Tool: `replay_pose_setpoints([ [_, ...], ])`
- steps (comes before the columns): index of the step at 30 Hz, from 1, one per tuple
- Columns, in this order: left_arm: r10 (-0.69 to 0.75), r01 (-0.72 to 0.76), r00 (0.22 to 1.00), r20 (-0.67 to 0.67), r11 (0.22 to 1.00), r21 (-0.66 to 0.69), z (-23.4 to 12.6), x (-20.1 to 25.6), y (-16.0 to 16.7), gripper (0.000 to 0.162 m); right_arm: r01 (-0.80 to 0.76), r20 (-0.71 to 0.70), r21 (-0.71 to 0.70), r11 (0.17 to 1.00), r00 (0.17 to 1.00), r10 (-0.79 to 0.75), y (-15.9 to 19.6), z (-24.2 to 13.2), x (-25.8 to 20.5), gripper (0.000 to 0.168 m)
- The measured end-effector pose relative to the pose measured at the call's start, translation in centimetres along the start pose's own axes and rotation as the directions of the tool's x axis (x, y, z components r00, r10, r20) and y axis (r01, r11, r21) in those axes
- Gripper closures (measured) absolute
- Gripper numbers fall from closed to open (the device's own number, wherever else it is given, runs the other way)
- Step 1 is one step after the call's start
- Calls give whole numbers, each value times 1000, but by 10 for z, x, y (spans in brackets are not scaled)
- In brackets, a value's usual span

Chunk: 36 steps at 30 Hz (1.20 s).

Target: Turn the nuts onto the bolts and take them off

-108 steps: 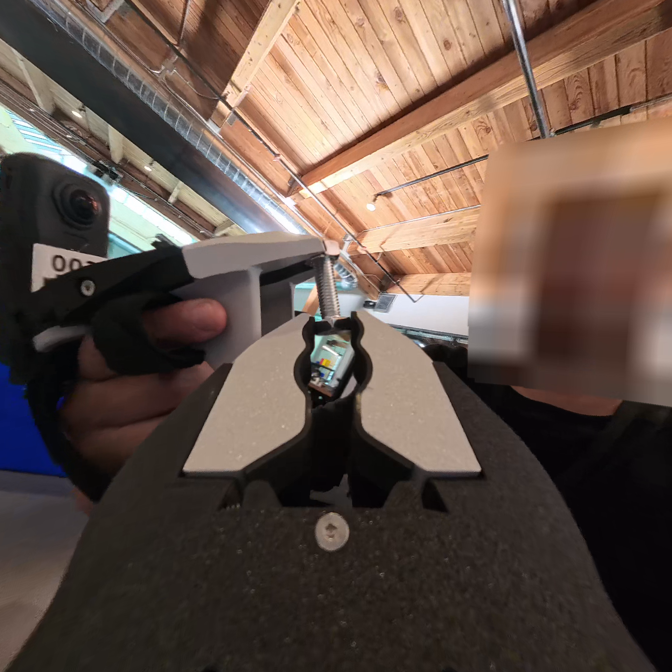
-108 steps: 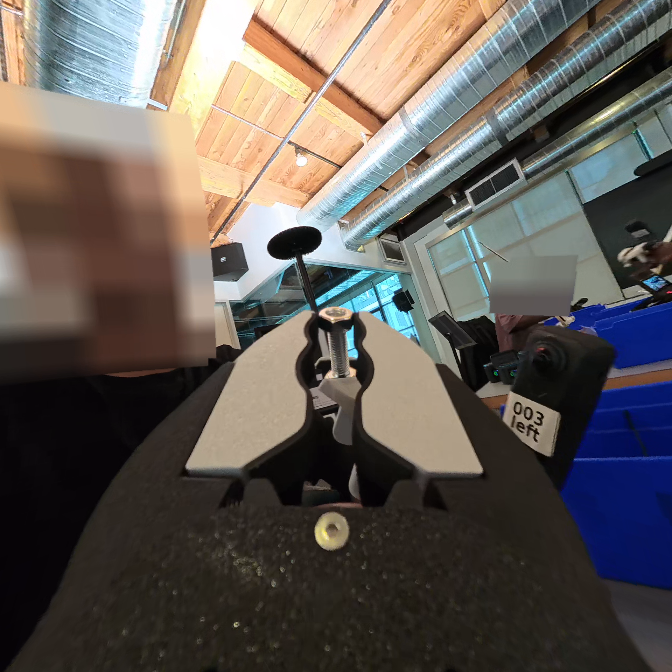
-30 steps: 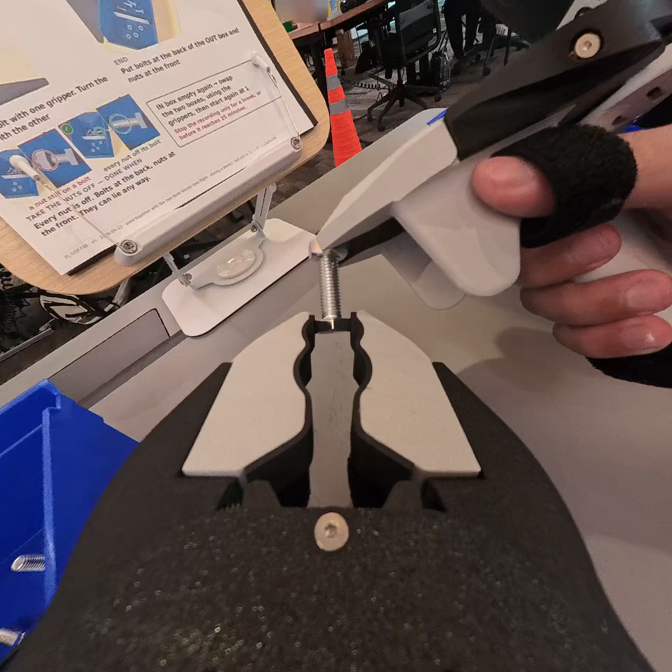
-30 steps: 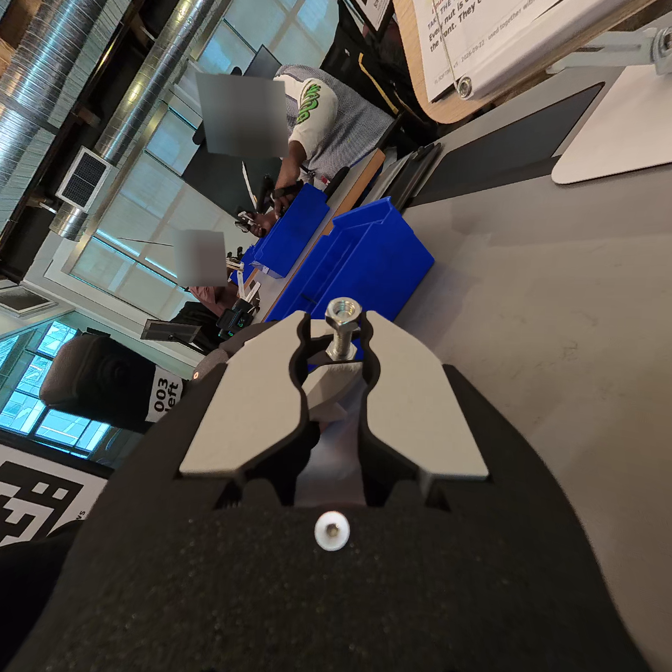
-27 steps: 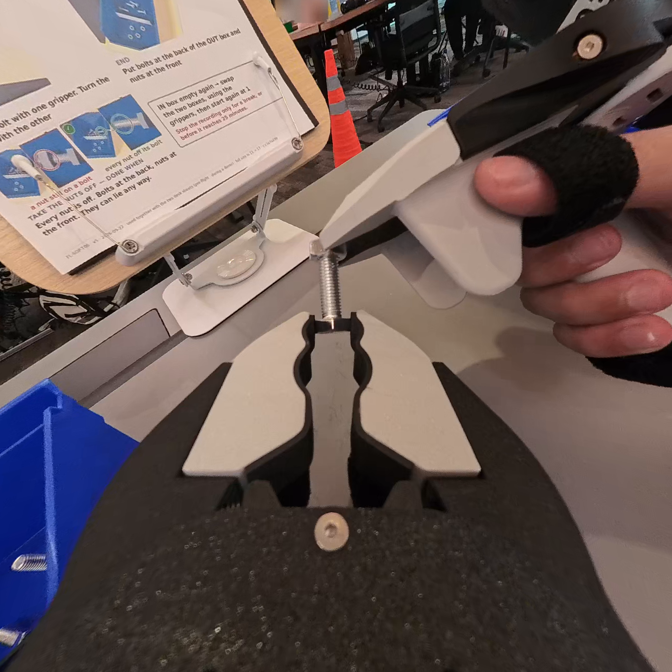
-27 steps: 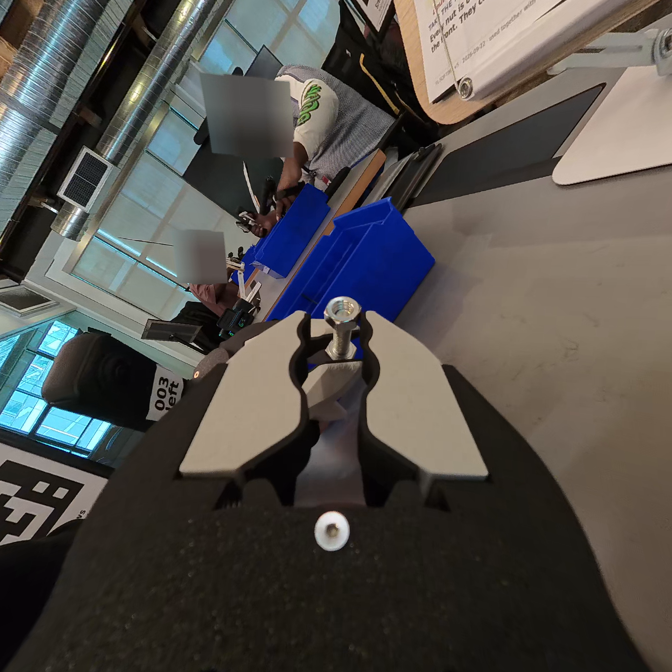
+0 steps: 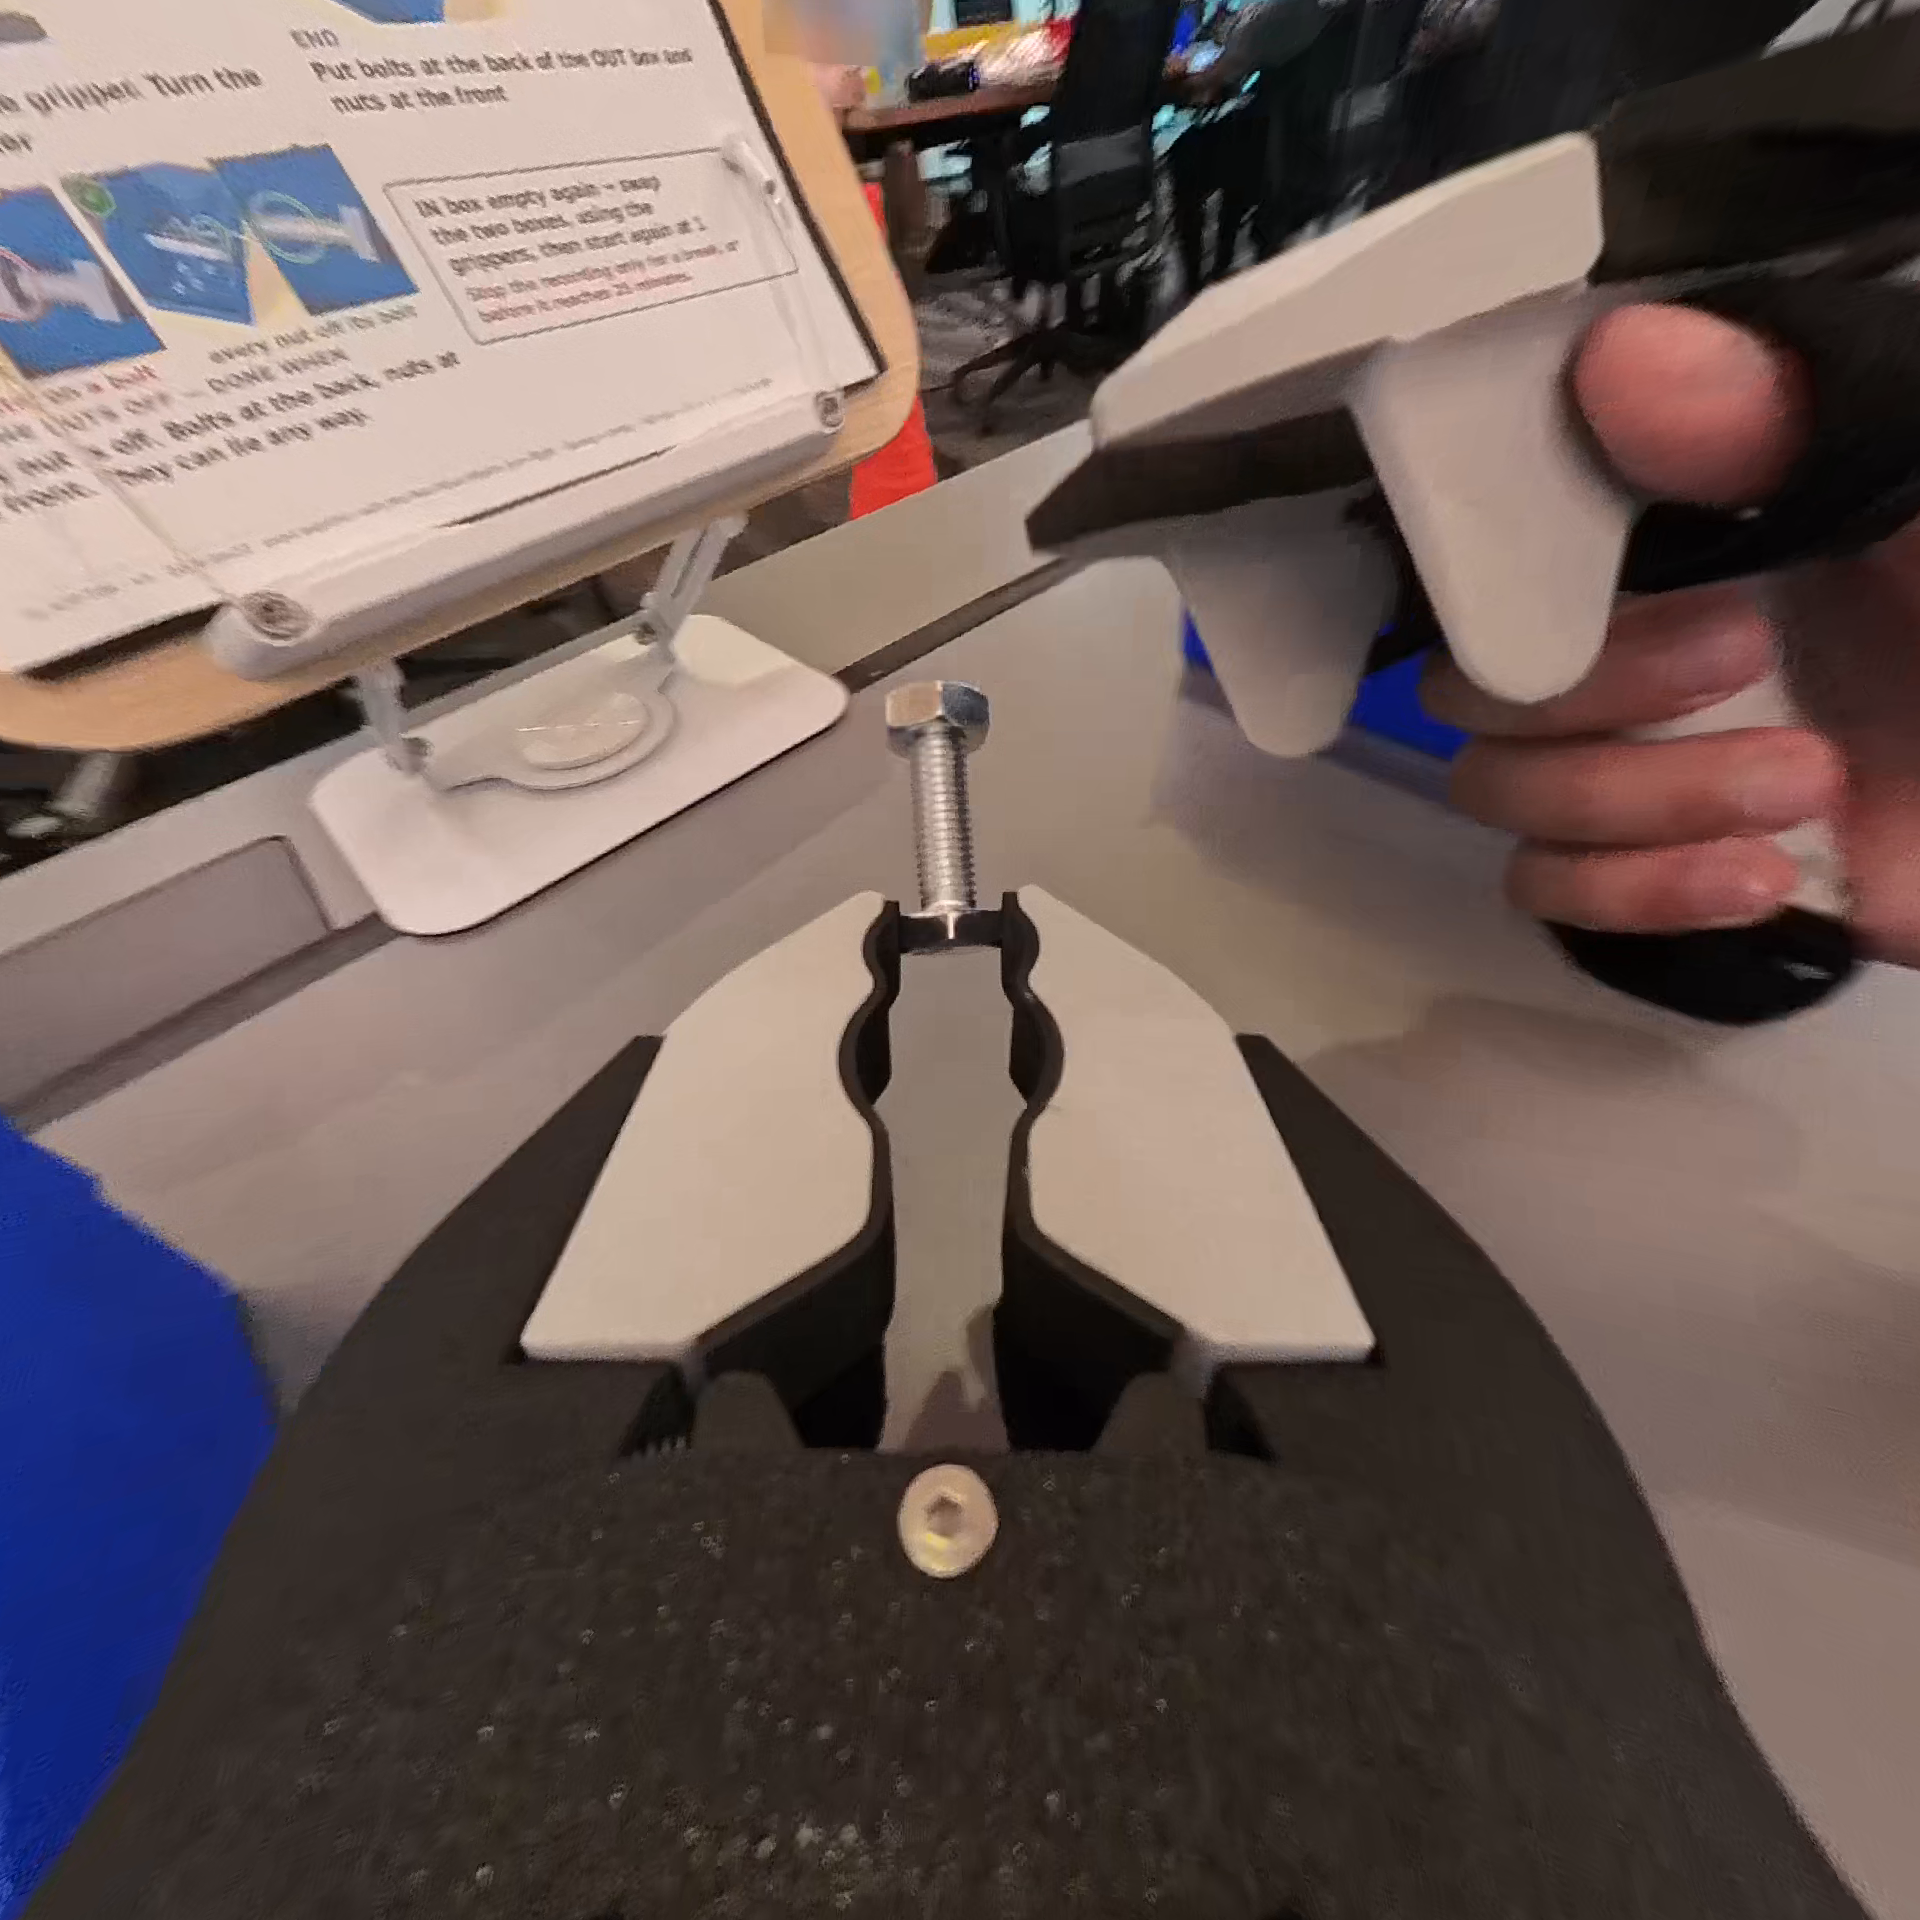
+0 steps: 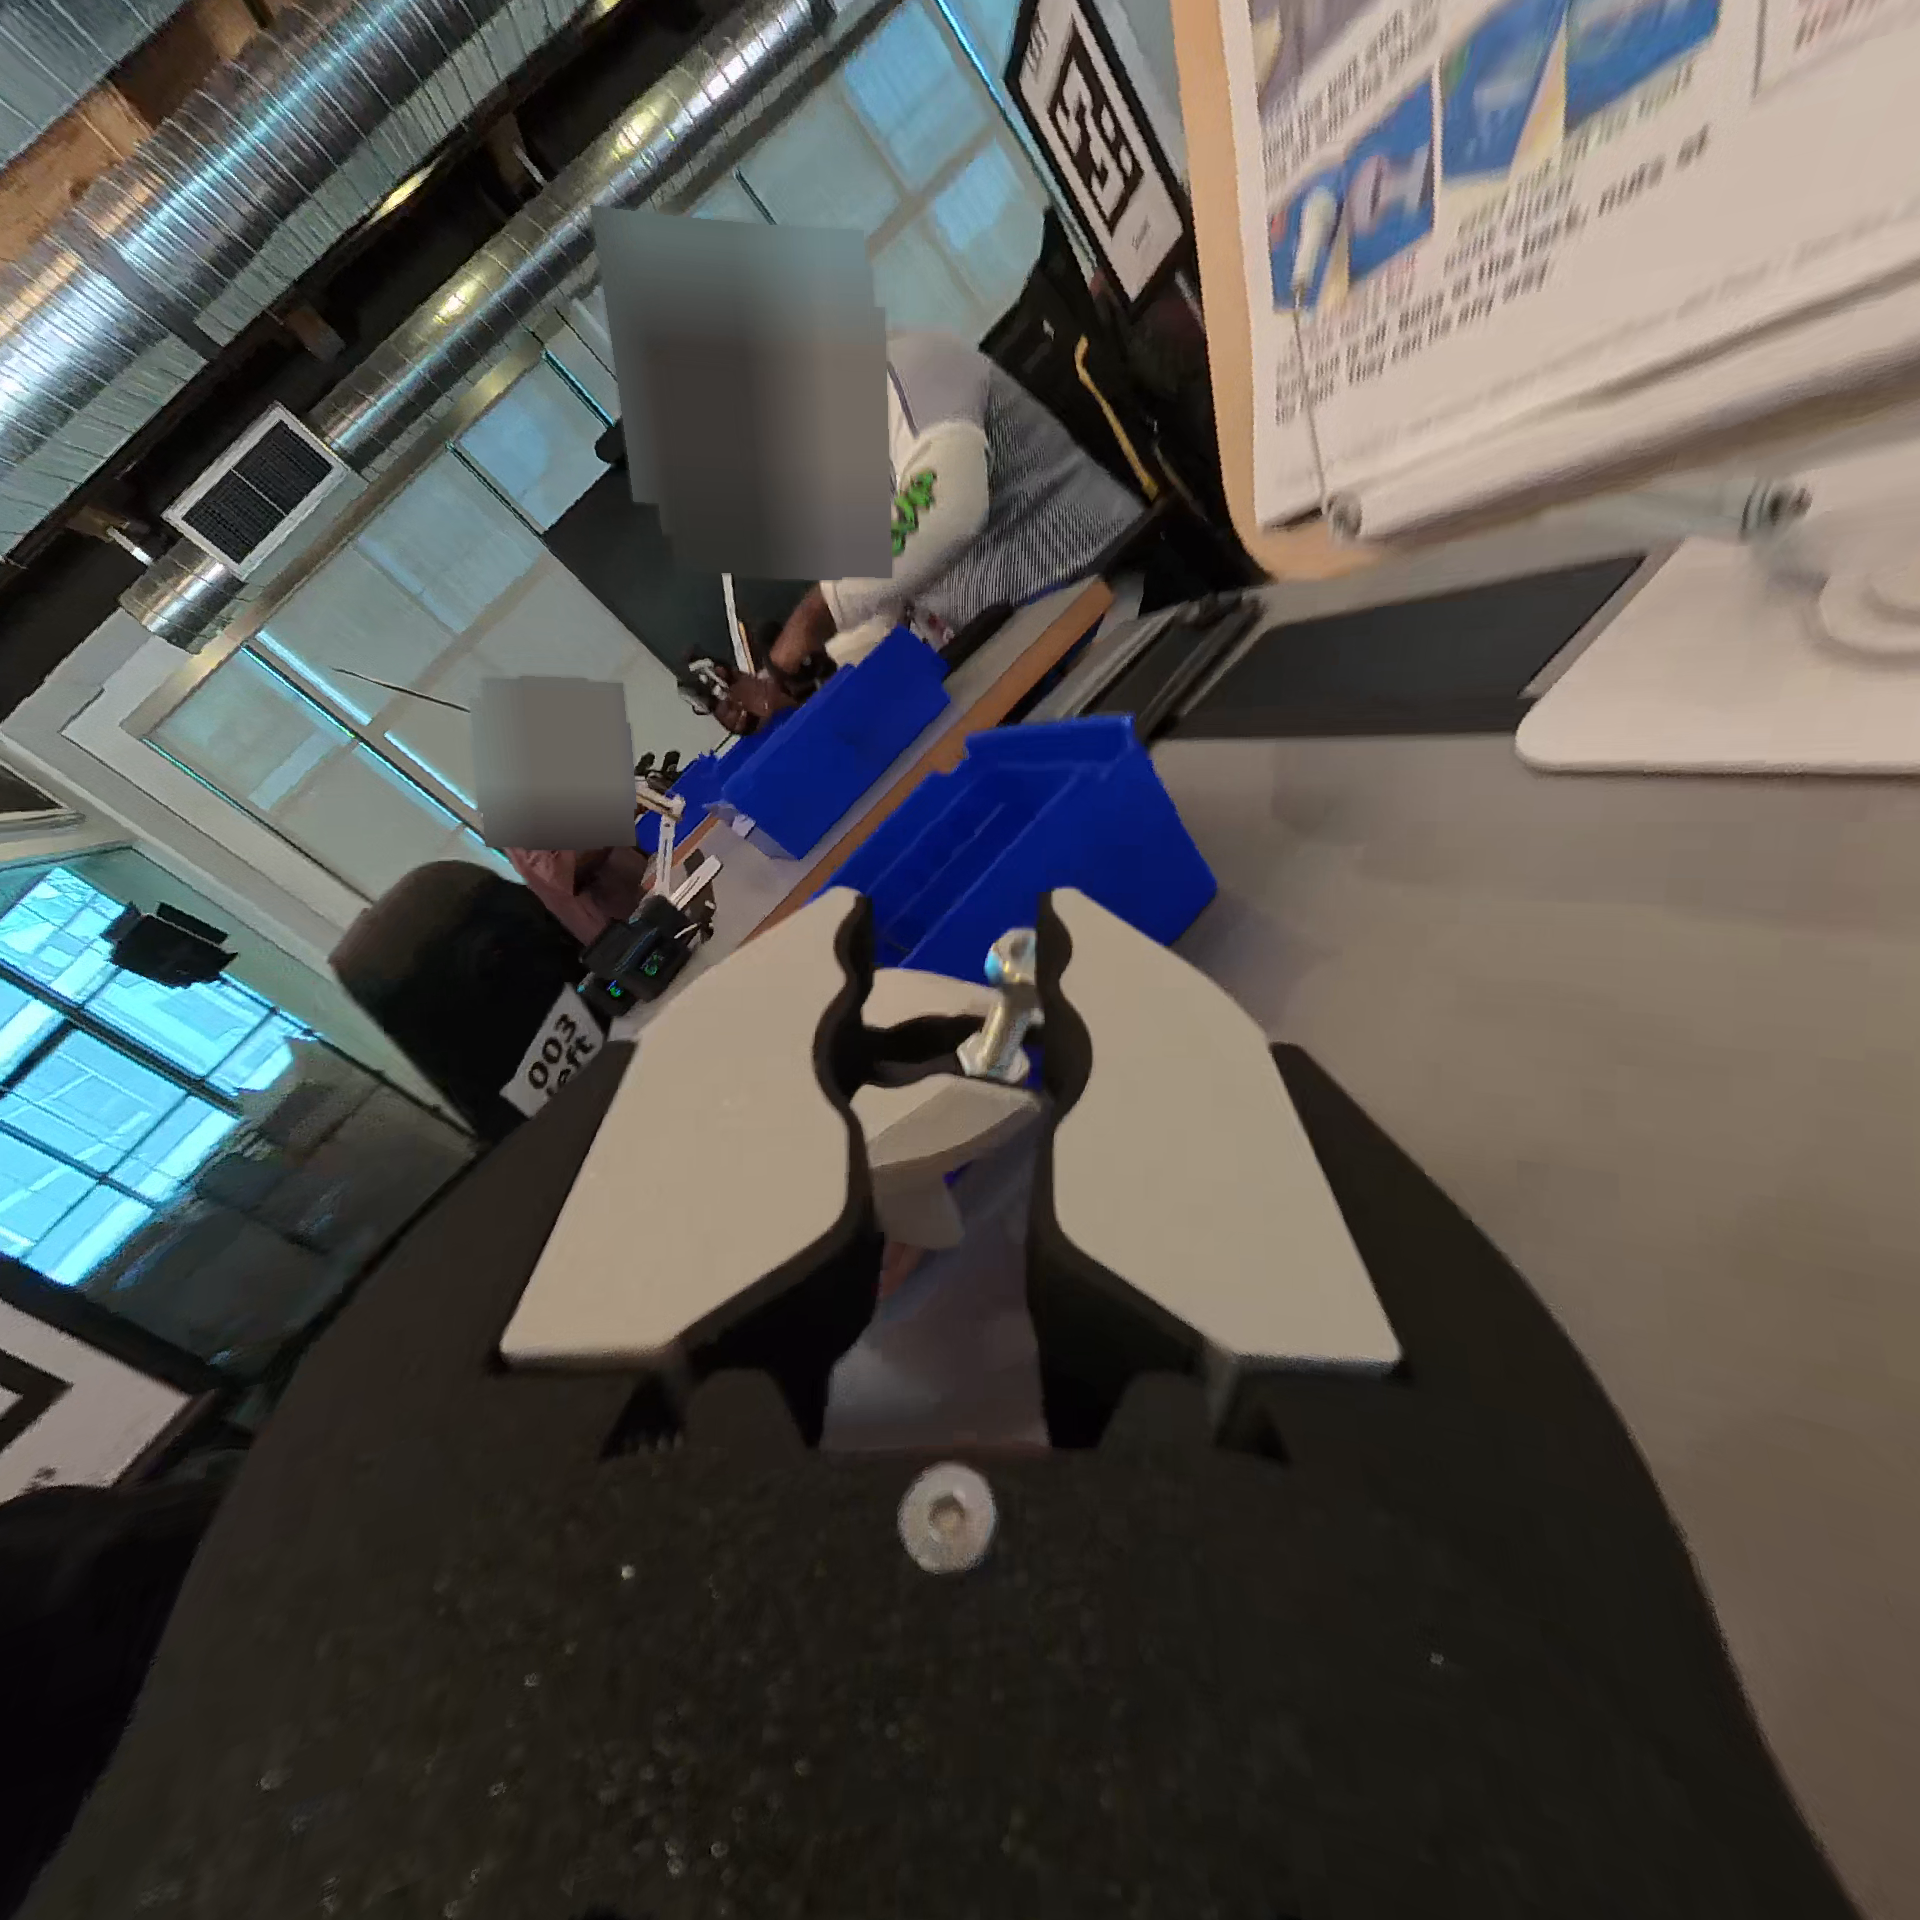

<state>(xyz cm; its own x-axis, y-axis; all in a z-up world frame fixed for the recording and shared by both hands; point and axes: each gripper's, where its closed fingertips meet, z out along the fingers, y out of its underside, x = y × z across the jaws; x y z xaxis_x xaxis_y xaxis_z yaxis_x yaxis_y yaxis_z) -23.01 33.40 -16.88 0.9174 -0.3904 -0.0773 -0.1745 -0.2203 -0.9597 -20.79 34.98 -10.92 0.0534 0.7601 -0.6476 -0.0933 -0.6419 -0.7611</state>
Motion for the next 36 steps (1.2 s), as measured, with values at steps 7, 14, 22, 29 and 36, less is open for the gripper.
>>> replay_pose_setpoints([
  [7, -261, 398, 801, -539, 905, 152, -24, 33, -32, 145, 166, 315, 111, 980, 929, -193, 2, -1, -23, 100],
  [14, -272, 468, 684, -677, 876, 121, -35, 48, -41, 145, 27, 559, 103, 994, 826, -80, 16, -3, -57, 78],
  [22, -270, 458, 718, -642, 878, 142, -38, 40, -48, 145, 65, 612, 128, 990, 780, -130, 14, -11, -77, 84],
  [29, -225, 417, 729, -647, 895, 159, -45, 43, -53, 145, 68, 570, 142, 988, 810, -137, 12, -8, -70, 77],
  [36, -212, 409, 709, -672, 900, 148, -48, 51, -57, 145, 130, 628, 163, 978, 751, -204, 16, -8, -103, 79],
])
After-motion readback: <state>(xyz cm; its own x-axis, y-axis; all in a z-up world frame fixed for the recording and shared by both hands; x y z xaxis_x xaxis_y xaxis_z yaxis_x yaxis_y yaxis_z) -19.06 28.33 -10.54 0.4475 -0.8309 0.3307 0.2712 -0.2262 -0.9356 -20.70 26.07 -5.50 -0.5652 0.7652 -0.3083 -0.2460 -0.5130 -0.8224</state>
